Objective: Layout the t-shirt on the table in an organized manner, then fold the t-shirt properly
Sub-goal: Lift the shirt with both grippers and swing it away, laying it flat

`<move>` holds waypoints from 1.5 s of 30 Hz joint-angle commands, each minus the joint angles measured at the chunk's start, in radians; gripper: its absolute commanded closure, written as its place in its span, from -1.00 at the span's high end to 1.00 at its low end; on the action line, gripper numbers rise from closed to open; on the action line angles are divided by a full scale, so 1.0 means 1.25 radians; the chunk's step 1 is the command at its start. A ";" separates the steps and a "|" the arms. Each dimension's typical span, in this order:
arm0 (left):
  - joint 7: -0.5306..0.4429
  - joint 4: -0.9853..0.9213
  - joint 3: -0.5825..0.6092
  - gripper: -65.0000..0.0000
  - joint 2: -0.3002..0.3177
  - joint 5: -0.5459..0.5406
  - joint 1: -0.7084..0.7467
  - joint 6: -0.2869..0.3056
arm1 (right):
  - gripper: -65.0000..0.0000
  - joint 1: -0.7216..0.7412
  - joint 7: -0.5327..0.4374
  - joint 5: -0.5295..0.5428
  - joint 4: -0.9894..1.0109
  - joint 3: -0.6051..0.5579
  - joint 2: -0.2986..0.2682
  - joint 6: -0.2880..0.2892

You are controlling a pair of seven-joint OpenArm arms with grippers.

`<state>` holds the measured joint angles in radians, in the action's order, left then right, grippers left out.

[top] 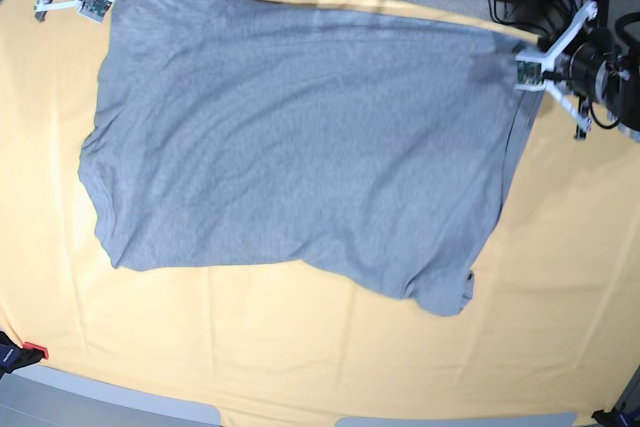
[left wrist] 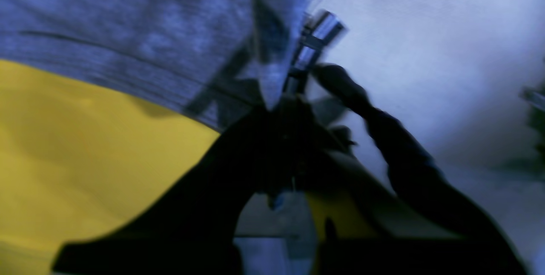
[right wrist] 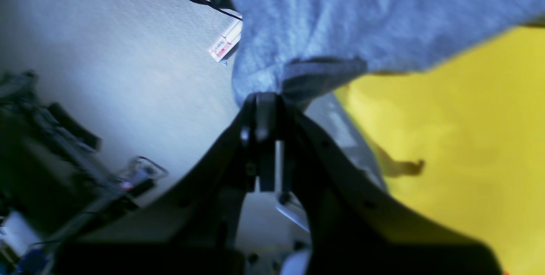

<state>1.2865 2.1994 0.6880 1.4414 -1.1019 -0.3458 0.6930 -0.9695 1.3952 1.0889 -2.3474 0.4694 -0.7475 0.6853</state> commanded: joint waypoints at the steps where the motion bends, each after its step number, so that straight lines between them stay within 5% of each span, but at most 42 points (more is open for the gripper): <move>1: 0.019 0.011 -0.010 -1.00 0.034 -0.029 0.000 0.004 | -1.00 -0.005 0.001 -0.029 -0.007 0.007 -0.009 0.002; 10: 0.018 0.013 -0.010 -1.00 0.059 -0.054 0.004 0.004 | -1.00 -0.034 0.001 -0.076 -0.007 0.007 -0.009 -0.006; 12: 0.016 0.013 -0.010 -0.53 0.059 -0.064 0.004 0.004 | -0.87 -0.038 0.001 -0.076 -0.007 0.007 -0.010 -0.007; 14: 0.016 0.013 -0.010 0.04 0.059 -0.089 0.004 0.004 | -0.31 -0.038 0.001 -0.077 -0.007 0.008 -0.010 -0.007; 16: 0.016 0.015 -0.010 0.36 0.059 -0.105 0.004 0.004 | 0.10 -0.038 0.001 -0.083 -0.007 0.008 -0.010 -0.007; 22: 0.011 0.021 -0.011 0.38 0.059 -0.090 -0.066 0.004 | 0.13 -0.038 0.001 -0.104 -0.007 0.047 -0.016 -0.020; 30: -0.097 0.000 -0.011 0.38 0.031 -0.007 -0.241 -0.017 | 0.13 -0.035 0.001 -0.099 -0.007 0.297 -0.016 -0.045; 38: -0.241 -0.305 -0.013 0.38 -0.168 0.199 -0.322 -0.181 | 0.13 -0.036 -0.091 -0.094 -0.007 0.379 -0.015 -0.087; 42: -0.253 -0.550 -0.045 0.38 -0.309 0.166 -0.364 -0.186 | 0.13 -0.035 -0.094 -0.094 -0.007 0.379 -0.014 -0.087; 45: -0.270 -0.734 -0.122 0.38 -0.414 0.116 -0.381 -0.144 | 0.13 -0.035 -0.096 -0.094 -0.007 0.379 -0.013 -0.088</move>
<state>0.9642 1.2701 0.5526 0.9012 -0.9463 -0.7853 0.5156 -1.0084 1.2858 0.9760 -2.3478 0.9314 -0.7517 0.5789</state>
